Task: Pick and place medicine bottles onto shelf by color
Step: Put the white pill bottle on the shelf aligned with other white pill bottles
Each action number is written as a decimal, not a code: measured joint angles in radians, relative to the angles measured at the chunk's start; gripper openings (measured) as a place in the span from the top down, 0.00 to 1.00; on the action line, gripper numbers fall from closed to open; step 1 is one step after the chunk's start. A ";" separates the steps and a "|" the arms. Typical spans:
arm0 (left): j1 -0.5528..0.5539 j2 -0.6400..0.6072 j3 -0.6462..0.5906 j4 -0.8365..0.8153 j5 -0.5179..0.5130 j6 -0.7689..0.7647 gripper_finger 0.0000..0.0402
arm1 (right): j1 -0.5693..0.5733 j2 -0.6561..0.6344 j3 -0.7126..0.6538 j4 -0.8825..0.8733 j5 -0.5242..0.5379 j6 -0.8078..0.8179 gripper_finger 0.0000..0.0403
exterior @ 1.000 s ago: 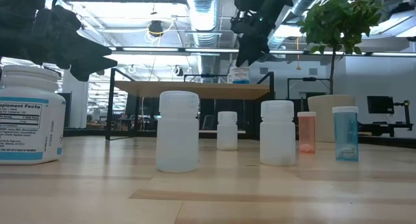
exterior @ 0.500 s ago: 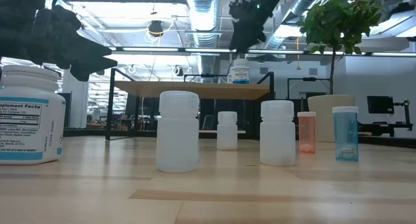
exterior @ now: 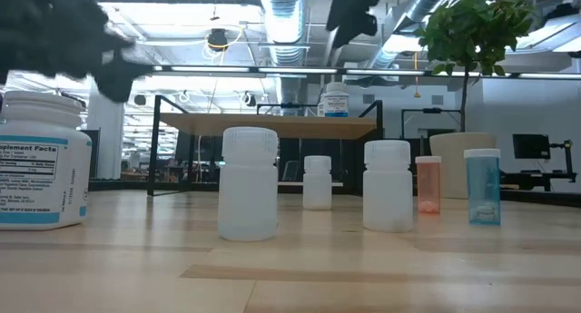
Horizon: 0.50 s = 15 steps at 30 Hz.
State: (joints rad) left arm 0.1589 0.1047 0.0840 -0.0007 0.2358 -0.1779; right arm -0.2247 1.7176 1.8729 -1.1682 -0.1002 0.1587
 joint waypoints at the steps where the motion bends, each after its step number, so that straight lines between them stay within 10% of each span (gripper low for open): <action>1: -0.009 0.011 0.033 -0.027 0.001 0.000 0.43 | 0.020 0.000 0.000 -0.010 0.006 0.003 0.39; 15: -0.325 0.523 0.394 -0.428 -0.050 -0.008 0.43 | 0.176 0.000 0.000 -0.081 0.079 0.104 0.39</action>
State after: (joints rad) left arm -0.1664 0.6280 0.4781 -0.4291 0.1857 -0.1863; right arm -0.0490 1.7176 1.8729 -1.2495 -0.0208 0.2623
